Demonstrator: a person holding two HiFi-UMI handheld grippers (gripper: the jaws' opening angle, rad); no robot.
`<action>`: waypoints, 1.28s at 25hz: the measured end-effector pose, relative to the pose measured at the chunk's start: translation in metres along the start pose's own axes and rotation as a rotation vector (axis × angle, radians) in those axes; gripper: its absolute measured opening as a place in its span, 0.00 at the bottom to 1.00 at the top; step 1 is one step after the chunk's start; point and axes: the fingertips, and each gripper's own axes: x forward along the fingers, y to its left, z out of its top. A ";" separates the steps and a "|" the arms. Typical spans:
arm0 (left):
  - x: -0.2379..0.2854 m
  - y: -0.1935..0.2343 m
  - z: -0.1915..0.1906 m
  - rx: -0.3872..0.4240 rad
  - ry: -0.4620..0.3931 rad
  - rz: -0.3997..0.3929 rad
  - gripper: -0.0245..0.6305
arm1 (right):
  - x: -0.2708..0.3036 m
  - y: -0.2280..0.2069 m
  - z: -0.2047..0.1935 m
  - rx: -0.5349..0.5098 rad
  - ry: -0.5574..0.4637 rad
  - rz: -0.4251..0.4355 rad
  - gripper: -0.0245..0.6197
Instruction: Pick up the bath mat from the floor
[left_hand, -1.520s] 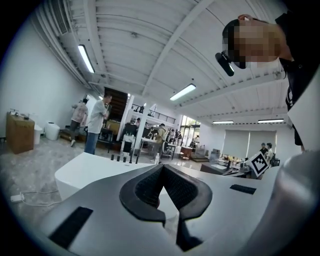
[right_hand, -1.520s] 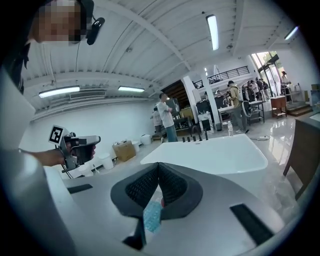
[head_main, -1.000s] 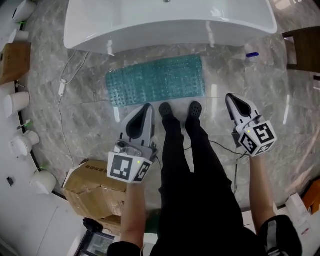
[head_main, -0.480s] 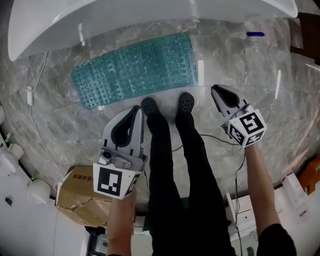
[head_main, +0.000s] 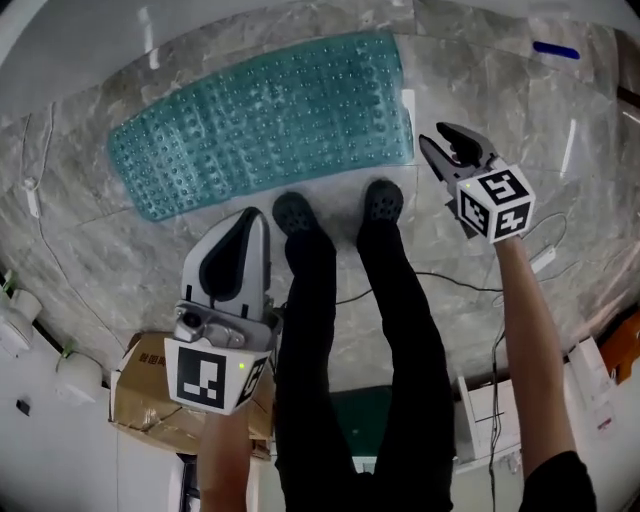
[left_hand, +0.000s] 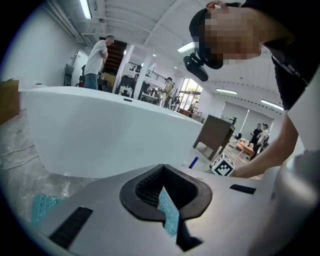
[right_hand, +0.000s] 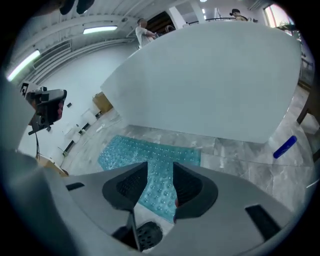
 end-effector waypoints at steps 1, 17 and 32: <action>0.009 0.004 -0.010 0.014 0.005 -0.005 0.04 | 0.014 -0.007 -0.010 0.010 0.005 -0.009 0.24; 0.106 0.024 -0.122 0.066 0.083 -0.127 0.04 | 0.197 -0.098 -0.138 0.109 0.170 -0.160 0.39; 0.156 0.039 -0.161 0.073 0.125 -0.160 0.04 | 0.250 -0.124 -0.162 0.178 0.216 -0.184 0.41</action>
